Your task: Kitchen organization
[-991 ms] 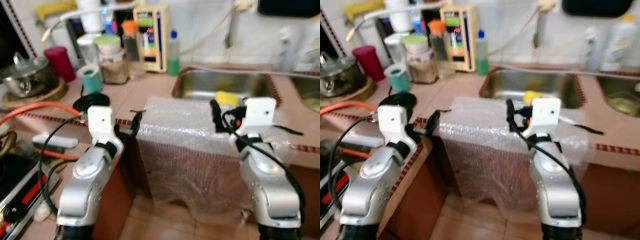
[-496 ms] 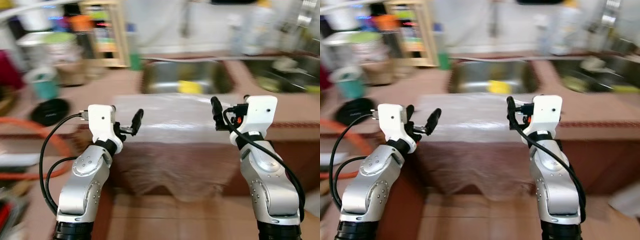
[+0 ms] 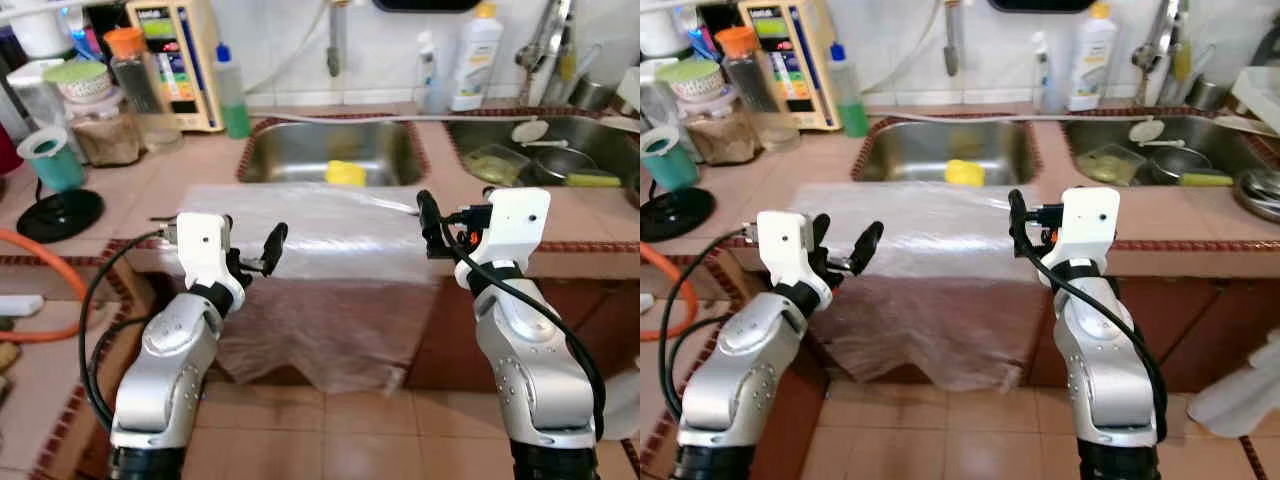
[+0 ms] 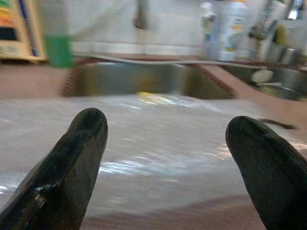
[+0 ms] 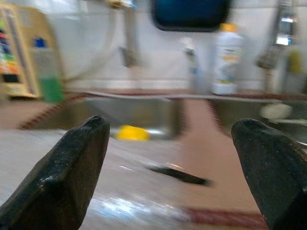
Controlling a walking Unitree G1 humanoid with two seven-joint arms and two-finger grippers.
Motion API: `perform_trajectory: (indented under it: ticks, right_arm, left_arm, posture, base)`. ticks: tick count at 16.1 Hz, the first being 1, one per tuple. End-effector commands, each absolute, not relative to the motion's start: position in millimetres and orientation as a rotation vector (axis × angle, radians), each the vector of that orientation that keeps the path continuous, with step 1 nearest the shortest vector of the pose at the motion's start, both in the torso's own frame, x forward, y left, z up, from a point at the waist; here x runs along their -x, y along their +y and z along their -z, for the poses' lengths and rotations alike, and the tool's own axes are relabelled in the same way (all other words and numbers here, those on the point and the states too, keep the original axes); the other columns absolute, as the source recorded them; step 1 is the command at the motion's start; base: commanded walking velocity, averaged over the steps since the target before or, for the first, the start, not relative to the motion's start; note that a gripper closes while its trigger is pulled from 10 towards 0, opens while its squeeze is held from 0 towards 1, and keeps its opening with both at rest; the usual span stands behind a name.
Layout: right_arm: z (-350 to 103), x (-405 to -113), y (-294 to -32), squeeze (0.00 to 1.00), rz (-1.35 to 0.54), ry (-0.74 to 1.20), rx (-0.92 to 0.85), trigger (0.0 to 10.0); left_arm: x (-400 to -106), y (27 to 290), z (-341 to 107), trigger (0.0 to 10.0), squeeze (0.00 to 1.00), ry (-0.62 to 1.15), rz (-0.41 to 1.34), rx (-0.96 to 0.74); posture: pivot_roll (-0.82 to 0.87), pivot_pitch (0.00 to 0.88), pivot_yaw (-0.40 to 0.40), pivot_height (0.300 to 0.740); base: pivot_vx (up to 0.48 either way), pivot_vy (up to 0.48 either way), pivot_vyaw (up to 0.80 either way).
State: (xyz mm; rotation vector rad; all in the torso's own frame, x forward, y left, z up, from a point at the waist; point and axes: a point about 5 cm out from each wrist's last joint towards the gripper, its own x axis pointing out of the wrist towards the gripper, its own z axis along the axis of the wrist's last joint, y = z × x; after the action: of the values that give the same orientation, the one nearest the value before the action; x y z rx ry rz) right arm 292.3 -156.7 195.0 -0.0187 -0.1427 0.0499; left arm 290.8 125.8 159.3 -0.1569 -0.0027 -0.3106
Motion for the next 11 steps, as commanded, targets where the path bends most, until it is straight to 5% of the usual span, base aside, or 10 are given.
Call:
perform_trajectory:
  ticks: [1, 11]
  right_arm:
    - [-197.9, -292.6, -157.7, 0.00, -0.040, -0.153, 0.015, 10.0]
    - [-196.7, -294.3, -156.0, 0.00, -0.046, -0.147, 0.016, 10.0]
  left_arm:
    - [-290.7, 123.6, -162.4, 10.0, 0.00, -0.013, 0.329, 0.143]
    - [-290.5, 122.1, -160.1, 10.0, 0.00, -0.007, 0.337, 0.136]
  posture:
    - [0.04, 0.000, 0.075, 0.740]
    - [0.04, 0.000, 0.073, 0.740]
  base:
    - [0.000, -0.472, 0.00]
    - [0.000, -0.471, -0.77]
